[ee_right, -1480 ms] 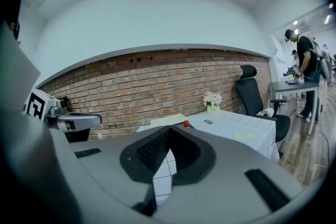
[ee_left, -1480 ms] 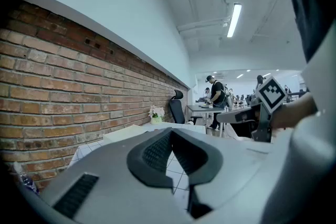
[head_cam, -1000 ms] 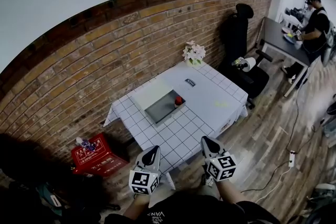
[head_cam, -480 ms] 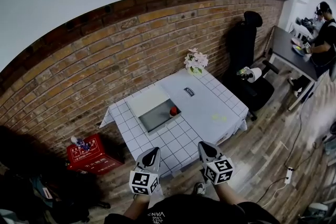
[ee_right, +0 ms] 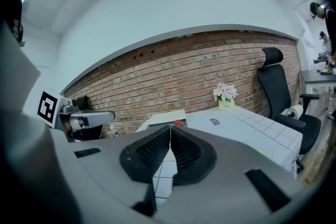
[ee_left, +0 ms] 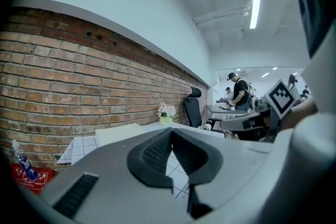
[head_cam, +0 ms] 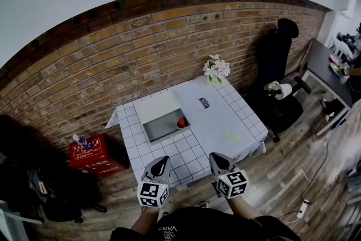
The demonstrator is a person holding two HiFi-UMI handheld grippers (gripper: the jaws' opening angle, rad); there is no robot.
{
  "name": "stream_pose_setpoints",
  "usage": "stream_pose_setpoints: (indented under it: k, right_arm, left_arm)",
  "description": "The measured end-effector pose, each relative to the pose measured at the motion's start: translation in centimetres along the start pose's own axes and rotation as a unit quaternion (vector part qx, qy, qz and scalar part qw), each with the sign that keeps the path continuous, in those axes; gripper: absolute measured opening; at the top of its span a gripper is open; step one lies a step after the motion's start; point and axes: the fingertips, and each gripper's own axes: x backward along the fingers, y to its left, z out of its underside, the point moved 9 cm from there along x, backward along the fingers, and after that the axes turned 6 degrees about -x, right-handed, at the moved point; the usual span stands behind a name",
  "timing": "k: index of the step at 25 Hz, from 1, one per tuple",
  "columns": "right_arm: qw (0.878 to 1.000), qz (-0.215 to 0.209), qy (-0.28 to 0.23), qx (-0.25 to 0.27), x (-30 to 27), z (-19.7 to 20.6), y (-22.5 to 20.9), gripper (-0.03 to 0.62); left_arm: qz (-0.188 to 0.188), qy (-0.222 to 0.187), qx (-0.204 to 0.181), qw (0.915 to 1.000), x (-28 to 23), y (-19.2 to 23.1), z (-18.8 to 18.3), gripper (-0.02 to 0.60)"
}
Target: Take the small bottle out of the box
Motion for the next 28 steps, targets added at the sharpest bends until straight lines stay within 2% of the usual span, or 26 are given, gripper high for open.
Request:
stream_pose_setpoints:
  k: [8, 13, 19, 28]
  right_arm:
    - [0.999, -0.033, 0.013, 0.010, -0.3, -1.2, -4.3, 0.003]
    - [0.999, -0.040, 0.018, 0.005, -0.8, -1.4, -5.4, 0.003]
    - [0.999, -0.030, 0.017, -0.004, -2.1, -1.4, -5.6, 0.003]
    - [1.000, 0.000, 0.017, -0.011, -5.1, -1.7, -5.3, 0.003]
  left_arm:
    - [-0.054, 0.003, 0.011, 0.9984, -1.9, -2.3, 0.2, 0.011]
    - [-0.061, 0.009, 0.012, 0.9980, -2.7, -2.7, 0.3, 0.011]
    - [-0.051, 0.010, 0.007, 0.9986, -4.8, -1.1, 0.1, 0.011]
    - [-0.003, 0.008, -0.007, 0.9999, -9.5, 3.1, -1.1, 0.011]
